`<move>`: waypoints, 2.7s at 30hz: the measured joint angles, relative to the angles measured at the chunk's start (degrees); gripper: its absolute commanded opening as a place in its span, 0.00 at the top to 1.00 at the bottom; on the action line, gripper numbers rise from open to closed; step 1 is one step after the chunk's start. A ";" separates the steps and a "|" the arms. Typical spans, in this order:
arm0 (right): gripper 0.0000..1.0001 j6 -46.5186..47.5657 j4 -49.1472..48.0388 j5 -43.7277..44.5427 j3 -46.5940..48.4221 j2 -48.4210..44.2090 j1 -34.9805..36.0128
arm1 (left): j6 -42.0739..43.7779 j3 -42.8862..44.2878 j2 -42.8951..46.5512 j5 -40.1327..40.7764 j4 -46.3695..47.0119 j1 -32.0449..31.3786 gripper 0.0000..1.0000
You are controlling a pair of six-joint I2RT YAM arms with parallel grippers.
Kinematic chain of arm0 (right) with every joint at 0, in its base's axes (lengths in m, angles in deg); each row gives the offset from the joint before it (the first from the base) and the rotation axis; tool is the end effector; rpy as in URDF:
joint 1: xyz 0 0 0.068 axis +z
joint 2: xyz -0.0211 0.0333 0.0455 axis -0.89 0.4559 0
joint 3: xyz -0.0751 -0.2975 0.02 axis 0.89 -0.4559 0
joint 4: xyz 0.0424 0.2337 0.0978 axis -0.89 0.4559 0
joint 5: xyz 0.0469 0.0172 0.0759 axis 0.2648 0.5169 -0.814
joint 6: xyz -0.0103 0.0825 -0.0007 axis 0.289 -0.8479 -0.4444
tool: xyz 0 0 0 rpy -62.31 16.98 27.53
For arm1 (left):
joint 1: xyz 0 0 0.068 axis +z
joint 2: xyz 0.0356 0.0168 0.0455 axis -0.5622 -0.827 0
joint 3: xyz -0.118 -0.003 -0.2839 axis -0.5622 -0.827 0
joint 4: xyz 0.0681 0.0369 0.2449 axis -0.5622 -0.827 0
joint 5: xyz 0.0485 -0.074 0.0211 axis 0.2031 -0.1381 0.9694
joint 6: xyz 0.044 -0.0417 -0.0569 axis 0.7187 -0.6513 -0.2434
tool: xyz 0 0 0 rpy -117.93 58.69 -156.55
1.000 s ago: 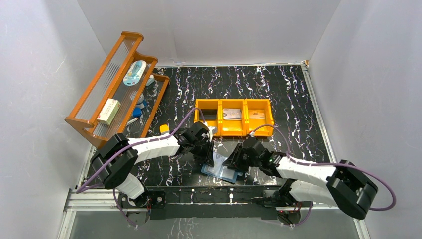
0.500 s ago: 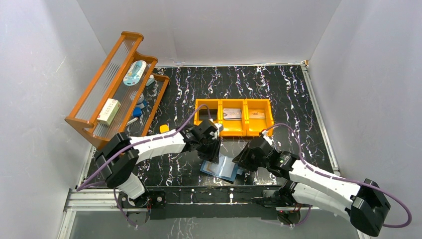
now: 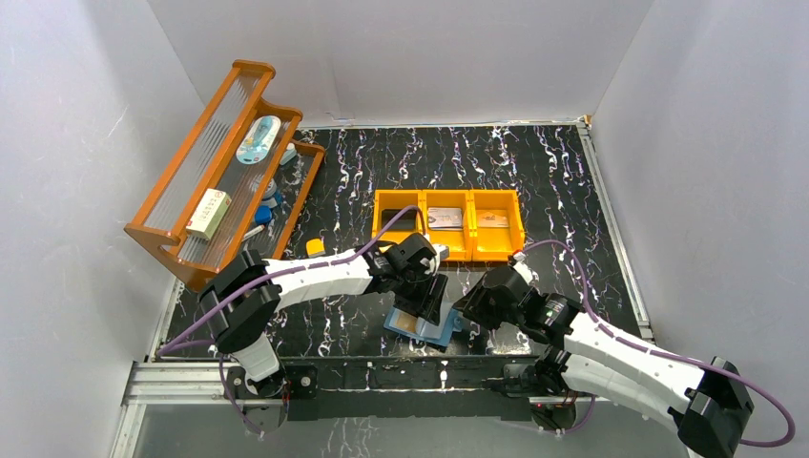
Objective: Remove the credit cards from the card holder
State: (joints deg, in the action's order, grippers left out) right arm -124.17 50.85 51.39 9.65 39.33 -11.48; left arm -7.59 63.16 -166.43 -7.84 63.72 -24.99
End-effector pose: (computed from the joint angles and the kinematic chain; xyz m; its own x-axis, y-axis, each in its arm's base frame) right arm 0.1046 0.1083 0.1882 -0.7574 0.5878 -0.2842 0.2886 0.6919 0.6618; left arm 0.1686 -0.3209 0.2050 -0.8496 0.3761 -0.3699 0.5240 0.6827 -0.5093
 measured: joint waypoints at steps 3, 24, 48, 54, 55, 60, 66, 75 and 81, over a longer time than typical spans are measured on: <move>0.55 -0.15 0.39 0.22 0.00 0.00 0.00 | -0.20 0.57 0.00 -0.83 0.31 -0.37 0.47; 0.61 -0.55 0.85 0.17 1.16 -3.10 0.00 | -1.57 -2.91 1.31 -4.15 5.18 -2.47 0.52; 0.66 5.01 -8.20 -8.66 5.27 15.47 0.07 | -6.47 -15.02 30.73 15.02 -3.45 9.79 0.37; 0.66 4.07 -8.72 -8.31 0.37 12.52 0.04 | -5.60 -14.99 29.29 10.32 -0.04 10.36 0.37; 0.66 3.72 -9.51 -8.39 -0.74 12.39 0.04 | -5.25 -14.91 28.26 8.20 1.36 10.38 0.38; 0.67 1.03 -14.21 -9.53 -5.18 12.31 0.00 | -2.73 -12.28 19.45 -2.36 6.29 10.27 0.39; 0.67 -0.42 -15.50 -9.60 -5.38 12.94 0.00 | 0.26 -9.81 10.99 -9.60 8.61 9.51 0.40; 0.68 -3.10 -16.68 -9.09 -7.34 10.82 0.00 | 1.51 -9.44 2.54 -12.04 8.98 7.74 0.41; 0.67 -3.63 -16.92 -8.90 -7.63 10.51 0.00 | 1.49 -9.22 0.52 -13.11 10.60 6.12 0.44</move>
State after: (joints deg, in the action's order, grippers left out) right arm -127.80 33.93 42.49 2.03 49.84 -11.48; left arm -6.11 53.93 -165.91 -20.95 74.32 -18.87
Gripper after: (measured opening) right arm 0.326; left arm 0.582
